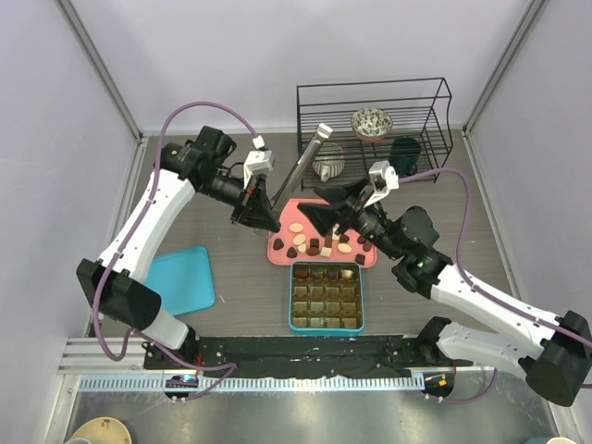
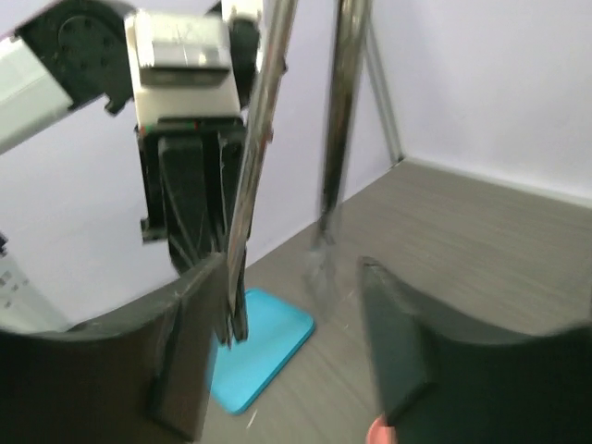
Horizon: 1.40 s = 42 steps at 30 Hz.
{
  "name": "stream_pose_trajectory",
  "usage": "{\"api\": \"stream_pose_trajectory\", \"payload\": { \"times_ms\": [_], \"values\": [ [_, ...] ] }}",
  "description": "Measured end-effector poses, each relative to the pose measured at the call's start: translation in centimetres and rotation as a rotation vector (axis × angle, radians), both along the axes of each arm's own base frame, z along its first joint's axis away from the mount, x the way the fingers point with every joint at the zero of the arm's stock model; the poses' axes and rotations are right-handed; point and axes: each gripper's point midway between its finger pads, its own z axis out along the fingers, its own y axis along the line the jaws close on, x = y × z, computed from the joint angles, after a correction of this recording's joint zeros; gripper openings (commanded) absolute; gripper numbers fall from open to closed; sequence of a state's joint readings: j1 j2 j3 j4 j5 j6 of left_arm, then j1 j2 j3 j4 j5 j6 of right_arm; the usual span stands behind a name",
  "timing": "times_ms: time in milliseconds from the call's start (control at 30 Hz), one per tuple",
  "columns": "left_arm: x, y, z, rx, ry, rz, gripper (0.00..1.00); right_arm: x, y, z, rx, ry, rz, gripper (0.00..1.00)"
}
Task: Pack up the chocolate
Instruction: Adjust the clamp.
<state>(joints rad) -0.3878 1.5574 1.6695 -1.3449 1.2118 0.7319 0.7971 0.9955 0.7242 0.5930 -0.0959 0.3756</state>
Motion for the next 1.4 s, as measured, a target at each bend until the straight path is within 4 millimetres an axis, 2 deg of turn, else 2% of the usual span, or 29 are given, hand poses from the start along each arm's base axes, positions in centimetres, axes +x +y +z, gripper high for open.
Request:
{"api": "stream_pose_trajectory", "payload": {
  "times_ms": [33, 67, 200, 333, 533, 700, 967, 1133, 1400],
  "values": [
    [-0.2, 0.1, 0.3, -0.004, -0.009, 0.001, 0.02, -0.5, 0.1, -0.4, -0.016, 0.003, 0.022, 0.84],
    [-0.4, 0.2, 0.6, -0.008, -0.018, 0.001, 0.02, -1.0, 0.1, -0.8, -0.030, 0.007, 0.044, 0.96],
    [-1.3, 0.5, 1.8, -0.022, -0.047, 0.006, 0.02, -2.3, 0.1, -1.4, -0.064, 0.009, 0.108, 0.97],
    [-2.1, 0.6, 2.5, -0.031, -0.066, 0.000, 0.02, -1.9, -0.1, -1.1, -0.085, 0.009, 0.155, 0.98],
    [-2.7, 0.5, 2.4, -0.012, -0.075, -0.009, 0.03, 1.1, 0.4, 2.5, -0.079, -0.008, 0.213, 0.99],
    [-2.8, 0.7, 1.9, 0.009, -0.070, -0.001, 0.02, 0.9, 1.7, 3.9, -0.105, -0.022, 0.320, 1.00],
    [-3.7, 1.0, 1.9, 0.028, -0.077, 0.000, 0.02, -0.8, 2.4, 2.7, -0.182, -0.012, 0.461, 1.00],
    [-3.4, 1.3, 1.4, 0.058, -0.064, 0.022, 0.02, -2.1, 2.6, 1.3, -0.237, -0.007, 0.536, 1.00],
    [-3.2, 1.5, 0.8, 0.085, -0.050, 0.038, 0.03, -2.7, 2.7, 2.0, -0.239, -0.032, 0.562, 1.00]
  ]
}}
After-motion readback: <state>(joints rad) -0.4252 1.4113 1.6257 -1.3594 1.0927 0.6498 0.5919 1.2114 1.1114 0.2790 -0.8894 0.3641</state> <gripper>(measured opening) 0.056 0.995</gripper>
